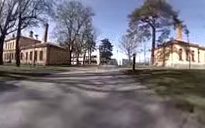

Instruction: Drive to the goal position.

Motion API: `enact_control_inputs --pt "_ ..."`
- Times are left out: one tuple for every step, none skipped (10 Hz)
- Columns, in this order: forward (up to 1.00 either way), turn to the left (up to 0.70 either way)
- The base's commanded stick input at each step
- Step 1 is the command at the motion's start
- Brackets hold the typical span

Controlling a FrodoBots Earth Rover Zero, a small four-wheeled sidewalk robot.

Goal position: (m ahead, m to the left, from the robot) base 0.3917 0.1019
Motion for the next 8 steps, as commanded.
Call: enact_control_inputs --pt "0.85 0.00" --pt "0.85 0.00" --pt "0.85 0.00" --pt "0.85 0.00" --pt "0.85 0.00" --pt "0.85 0.00" --pt "0.85 0.00" --pt "0.85 0.00"
